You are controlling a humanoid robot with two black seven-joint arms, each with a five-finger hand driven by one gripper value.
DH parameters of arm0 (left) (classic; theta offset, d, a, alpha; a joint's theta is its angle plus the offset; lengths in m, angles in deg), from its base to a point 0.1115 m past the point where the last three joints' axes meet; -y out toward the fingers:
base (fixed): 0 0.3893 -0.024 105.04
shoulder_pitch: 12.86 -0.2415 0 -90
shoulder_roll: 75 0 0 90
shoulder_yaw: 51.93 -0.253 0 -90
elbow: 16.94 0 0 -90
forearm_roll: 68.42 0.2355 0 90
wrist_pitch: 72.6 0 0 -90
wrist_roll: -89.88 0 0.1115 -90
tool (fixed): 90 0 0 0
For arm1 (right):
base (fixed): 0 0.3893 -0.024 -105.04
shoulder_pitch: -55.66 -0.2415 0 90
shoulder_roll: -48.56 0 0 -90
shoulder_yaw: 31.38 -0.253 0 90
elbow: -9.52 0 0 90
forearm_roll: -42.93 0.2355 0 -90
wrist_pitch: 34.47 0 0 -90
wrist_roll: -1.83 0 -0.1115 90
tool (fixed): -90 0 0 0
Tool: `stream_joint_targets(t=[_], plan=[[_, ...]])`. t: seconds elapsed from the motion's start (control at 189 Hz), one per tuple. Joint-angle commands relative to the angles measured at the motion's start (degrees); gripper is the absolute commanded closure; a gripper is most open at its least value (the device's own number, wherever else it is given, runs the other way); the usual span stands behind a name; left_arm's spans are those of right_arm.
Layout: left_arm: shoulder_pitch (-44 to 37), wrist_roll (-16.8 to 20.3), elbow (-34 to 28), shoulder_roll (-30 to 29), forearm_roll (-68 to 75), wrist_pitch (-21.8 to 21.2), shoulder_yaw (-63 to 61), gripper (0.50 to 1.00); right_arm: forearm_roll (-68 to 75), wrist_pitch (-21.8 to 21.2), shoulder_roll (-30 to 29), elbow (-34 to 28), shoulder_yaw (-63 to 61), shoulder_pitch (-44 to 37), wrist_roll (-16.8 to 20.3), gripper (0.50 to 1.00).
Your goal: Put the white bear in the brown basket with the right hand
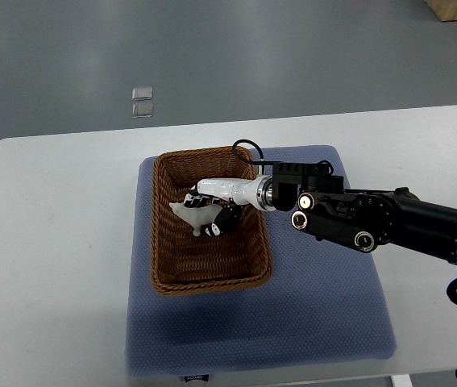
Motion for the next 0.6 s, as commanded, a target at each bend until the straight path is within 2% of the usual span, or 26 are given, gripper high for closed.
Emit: stream_joint_targets(t=[0.0,0.132,0.355,0.593], plan=[[0.08,0.0,0.0,0.0,0.0,0.0,0.0,0.5,0.09,-0.14,0.4,-0.02,-0.31,-0.42,0.1,0.683],[-0.01,0.0,0.0,0.0,0.0,0.0,0.09,0.5,0.17,-0.4,0.75,-0.02,-0.58,-0.86,0.19,0.65],[-0.01,0.0,0.0,0.0,0.0,0.0,0.09,0.5,1.49,-0.93,2.59,-0.55,-1.28,-3.15,0.28,0.648],[-0.01,0.0,0.0,0.0,0.0,0.0,0.0,0.5,5.71,-2.78,6.2,-0.73,-7.79,-5.26,0.1,0.648]])
